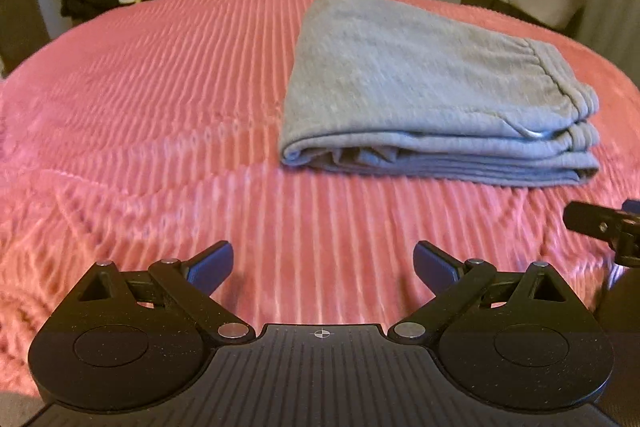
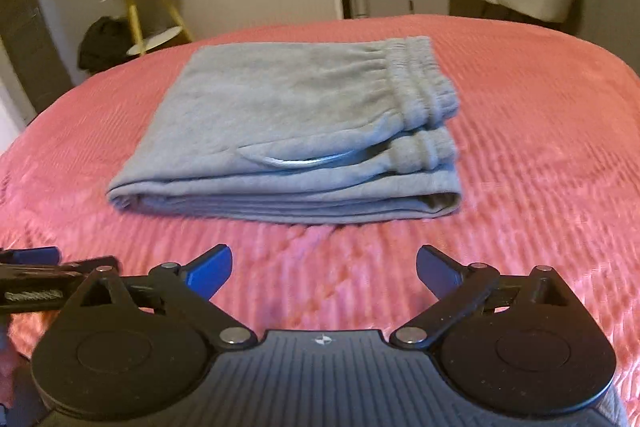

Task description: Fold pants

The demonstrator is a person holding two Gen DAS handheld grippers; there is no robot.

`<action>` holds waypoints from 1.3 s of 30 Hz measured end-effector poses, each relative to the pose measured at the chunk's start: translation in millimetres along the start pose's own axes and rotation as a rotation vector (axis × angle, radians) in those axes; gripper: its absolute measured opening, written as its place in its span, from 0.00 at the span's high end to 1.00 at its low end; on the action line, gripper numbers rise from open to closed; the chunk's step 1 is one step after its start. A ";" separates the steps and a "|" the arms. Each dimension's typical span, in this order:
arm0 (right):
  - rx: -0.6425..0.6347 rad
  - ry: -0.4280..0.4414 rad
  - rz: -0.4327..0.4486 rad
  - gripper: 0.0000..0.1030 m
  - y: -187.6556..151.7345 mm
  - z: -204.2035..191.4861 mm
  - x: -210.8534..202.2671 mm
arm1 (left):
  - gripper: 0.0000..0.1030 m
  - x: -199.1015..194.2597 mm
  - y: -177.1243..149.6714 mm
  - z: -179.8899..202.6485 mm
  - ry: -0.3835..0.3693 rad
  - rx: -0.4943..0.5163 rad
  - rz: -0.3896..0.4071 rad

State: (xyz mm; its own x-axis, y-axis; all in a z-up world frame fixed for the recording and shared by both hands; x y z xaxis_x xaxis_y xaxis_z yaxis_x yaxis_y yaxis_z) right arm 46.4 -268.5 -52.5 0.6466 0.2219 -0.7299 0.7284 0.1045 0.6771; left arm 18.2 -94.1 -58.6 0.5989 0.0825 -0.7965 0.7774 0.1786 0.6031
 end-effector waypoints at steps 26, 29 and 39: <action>-0.001 -0.104 -0.001 0.04 13.2 9.6 7.7 | 0.03 10.1 9.2 8.8 0.046 0.020 -0.081; -0.033 -0.112 0.003 0.04 12.7 5.7 7.2 | 0.03 10.7 8.9 8.8 0.038 0.016 -0.084; -0.036 -0.116 0.008 0.04 13.0 7.0 5.5 | 0.03 8.6 9.2 5.9 0.033 -0.005 -0.080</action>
State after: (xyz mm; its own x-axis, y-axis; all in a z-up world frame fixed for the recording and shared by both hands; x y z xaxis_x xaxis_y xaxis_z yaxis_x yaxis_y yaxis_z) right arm 61.0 -272.7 -48.4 0.6756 0.1095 -0.7291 0.7159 0.1388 0.6842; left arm 31.7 -97.5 -59.6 0.5285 0.1003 -0.8430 0.8213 0.1908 0.5376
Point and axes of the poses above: each gripper's, at about its wrist camera, not at the fingertips, and x roughly the way its jaws point, z to its right, y to its top, the point moved 9 cm from there along x, roughly the way its jaws point, and after that the axes turned 3 degrees about -x, right-handed, at the moved point
